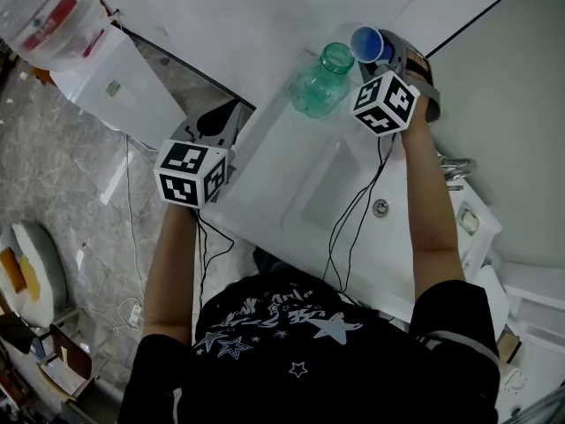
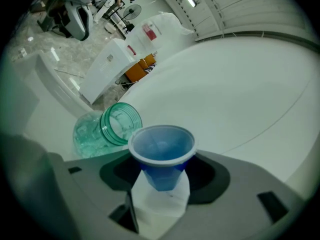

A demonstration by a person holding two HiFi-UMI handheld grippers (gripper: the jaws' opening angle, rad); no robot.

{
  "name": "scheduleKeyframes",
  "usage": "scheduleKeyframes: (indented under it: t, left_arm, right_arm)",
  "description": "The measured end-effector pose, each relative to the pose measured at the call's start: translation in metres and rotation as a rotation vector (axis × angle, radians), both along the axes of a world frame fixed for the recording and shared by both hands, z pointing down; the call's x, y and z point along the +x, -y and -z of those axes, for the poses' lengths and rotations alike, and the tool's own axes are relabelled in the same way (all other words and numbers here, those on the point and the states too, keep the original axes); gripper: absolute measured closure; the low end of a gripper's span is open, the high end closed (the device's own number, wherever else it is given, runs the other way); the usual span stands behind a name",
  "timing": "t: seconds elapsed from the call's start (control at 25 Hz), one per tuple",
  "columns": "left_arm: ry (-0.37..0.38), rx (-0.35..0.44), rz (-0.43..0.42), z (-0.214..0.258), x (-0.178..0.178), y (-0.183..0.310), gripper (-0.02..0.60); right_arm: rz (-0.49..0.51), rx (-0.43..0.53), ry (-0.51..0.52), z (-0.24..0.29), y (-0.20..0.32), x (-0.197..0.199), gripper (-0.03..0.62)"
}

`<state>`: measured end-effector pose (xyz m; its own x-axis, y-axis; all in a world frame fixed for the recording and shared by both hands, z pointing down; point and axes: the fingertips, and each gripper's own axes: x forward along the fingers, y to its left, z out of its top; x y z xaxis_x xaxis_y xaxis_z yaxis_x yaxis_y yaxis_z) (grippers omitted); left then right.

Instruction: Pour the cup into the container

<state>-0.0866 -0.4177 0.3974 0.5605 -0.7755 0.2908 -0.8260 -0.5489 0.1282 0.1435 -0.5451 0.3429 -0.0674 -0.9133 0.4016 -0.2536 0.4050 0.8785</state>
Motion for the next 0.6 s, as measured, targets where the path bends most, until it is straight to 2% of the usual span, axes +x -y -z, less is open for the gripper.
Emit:
scheduleKeyframes:
  t: [0.4,0.6]
  left_arm:
    - [-0.01,0.003,0.007,0.004,-0.004,-0.003,0.572]
    - [0.005,0.008,-0.001,0.004,-0.003,-0.008,0.572]
  right_arm:
    - [-0.013,-0.05,0.107,0.003,-0.003,0.0,0.327]
    - [-0.03,-0.069,0.212,0.01,-0.007,0.002,0.326]
